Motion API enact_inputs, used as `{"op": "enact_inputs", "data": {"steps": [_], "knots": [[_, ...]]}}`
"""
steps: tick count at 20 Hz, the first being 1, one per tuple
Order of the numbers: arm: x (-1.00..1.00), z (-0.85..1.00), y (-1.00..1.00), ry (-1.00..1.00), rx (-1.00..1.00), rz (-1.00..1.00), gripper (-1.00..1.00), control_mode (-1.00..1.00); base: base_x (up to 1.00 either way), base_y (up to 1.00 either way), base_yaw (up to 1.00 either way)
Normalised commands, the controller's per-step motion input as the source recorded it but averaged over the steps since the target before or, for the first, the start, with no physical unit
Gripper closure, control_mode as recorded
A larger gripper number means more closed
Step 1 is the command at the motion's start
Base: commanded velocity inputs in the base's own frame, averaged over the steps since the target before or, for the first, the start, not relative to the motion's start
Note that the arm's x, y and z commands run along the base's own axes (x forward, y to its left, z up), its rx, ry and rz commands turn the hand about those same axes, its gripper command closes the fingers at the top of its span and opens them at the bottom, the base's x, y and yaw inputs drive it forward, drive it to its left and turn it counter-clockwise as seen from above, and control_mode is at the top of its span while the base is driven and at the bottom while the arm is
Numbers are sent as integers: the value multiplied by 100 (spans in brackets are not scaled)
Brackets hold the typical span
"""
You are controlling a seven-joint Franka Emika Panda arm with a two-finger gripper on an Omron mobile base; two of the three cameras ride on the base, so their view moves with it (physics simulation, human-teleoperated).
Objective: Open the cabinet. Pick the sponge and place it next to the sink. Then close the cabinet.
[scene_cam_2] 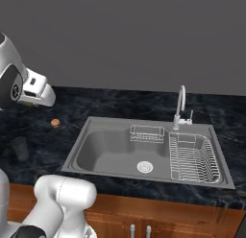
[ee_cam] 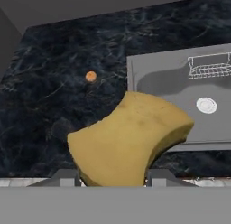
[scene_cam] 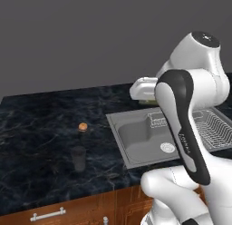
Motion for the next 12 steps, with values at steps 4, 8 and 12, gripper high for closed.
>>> {"op": "enact_inputs", "data": {"steps": [4, 8, 12], "knots": [[44, -72, 23, 3, 0, 5, 100, -100, 0, 0, 0], [47, -72, 31, 6, 0, 9, 100, -100, 0, 0, 0], [34, -59, 28, 8, 0, 11, 100, -100, 0, 0, 0]]}}
